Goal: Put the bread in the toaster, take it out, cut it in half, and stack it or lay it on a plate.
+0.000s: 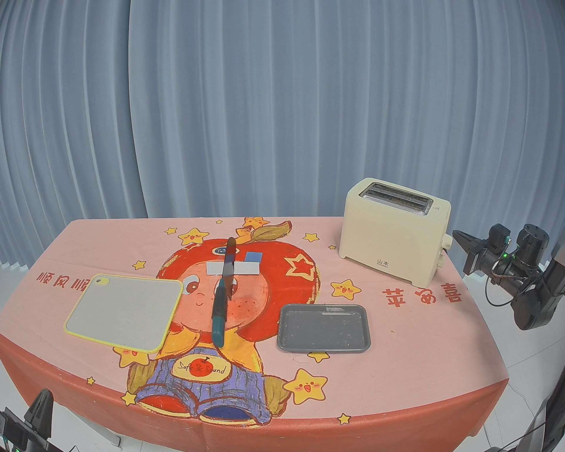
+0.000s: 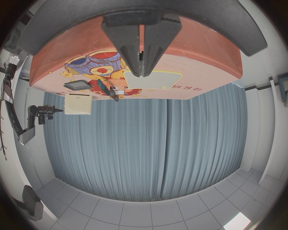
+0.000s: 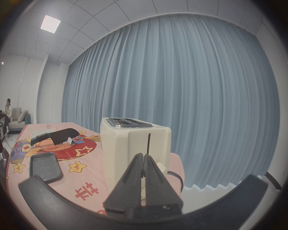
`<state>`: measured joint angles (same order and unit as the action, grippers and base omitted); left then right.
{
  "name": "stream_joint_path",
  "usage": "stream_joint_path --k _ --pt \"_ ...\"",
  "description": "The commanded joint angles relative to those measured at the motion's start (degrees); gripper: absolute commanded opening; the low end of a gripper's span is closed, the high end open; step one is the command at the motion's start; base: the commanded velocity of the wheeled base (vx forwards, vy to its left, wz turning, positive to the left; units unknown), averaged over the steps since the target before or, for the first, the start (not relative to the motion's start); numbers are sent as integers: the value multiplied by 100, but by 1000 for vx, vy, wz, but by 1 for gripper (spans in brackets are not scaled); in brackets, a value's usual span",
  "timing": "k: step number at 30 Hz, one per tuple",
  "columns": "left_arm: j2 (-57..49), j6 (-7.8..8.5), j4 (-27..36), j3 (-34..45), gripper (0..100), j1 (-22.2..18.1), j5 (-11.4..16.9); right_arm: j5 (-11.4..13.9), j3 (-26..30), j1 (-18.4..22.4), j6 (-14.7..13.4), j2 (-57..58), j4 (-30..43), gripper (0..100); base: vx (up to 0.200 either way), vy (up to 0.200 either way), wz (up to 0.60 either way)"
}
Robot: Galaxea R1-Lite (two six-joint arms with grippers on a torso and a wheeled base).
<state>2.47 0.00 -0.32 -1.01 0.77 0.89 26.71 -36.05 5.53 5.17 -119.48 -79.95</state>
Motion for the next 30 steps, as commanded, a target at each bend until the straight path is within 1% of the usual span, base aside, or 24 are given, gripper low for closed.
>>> stream_joint_path --k 1,19,30 --pt "7 0 -3 101 0 -6 -1 1 10 0 2 56 -3 0 0 0 0" --pt "7 0 -3 101 0 -6 -1 10 89 -26 2 127 -3 0 0 0 0" --pt "7 0 -3 101 0 -6 -1 10 326 -61 2 364 -3 0 0 0 0"
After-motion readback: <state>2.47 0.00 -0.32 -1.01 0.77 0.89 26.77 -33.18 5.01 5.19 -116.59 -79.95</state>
